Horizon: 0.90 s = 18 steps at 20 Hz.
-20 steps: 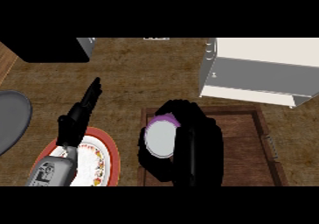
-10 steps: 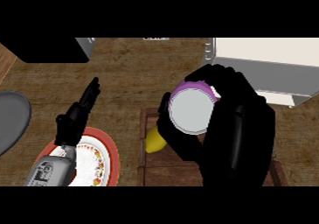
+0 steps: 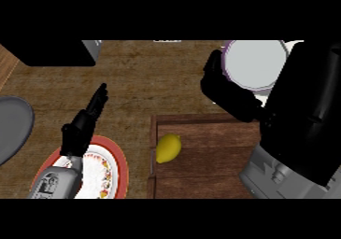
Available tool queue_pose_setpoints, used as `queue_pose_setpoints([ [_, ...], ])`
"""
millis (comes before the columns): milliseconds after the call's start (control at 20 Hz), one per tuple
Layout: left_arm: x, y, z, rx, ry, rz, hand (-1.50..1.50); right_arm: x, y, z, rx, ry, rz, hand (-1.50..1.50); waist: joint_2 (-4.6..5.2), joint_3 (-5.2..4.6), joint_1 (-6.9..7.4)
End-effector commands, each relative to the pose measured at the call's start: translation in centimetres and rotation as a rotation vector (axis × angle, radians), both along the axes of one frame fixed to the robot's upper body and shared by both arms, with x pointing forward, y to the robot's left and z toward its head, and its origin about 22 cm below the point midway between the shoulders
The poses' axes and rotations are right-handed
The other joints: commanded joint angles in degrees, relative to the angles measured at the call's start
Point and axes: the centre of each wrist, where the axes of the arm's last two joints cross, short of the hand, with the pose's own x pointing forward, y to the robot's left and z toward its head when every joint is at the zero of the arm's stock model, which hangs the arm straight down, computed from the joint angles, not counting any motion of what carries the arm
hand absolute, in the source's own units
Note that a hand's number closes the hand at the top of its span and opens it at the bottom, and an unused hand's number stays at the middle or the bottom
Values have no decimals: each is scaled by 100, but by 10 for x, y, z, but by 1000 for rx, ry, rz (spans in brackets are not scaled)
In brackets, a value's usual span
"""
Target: Pick the can from the tray and place it in the tiered shelf
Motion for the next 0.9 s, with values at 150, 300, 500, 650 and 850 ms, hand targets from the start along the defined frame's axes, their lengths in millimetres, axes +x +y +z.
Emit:
queue_pose_setpoints([
  [150, -11, -1, -10, -10, 1, 10, 0, 34, -25, 24, 11, 75, -160, 150, 20, 2, 38],
  [300, -9, -7, 13, -4, 3, 5, 0, 11, -38, 45, -19, 46, -172, 150, -6, 5, 9],
  [500, -13, -2, 0, -3, -6, -7, 0, 46, -50, 39, -100, 53, -185, 150, 18, 3, 42],
  [650, 8, -2, 11, -2, 8, 1, 0, 51, -60, 35, -132, 39, -210, 150, 21, 4, 6],
  [850, 6, -22, 3, 21, 1, -18, 0, 89, -71, 35, -154, 49, -230, 150, 37, 4, 43],
])
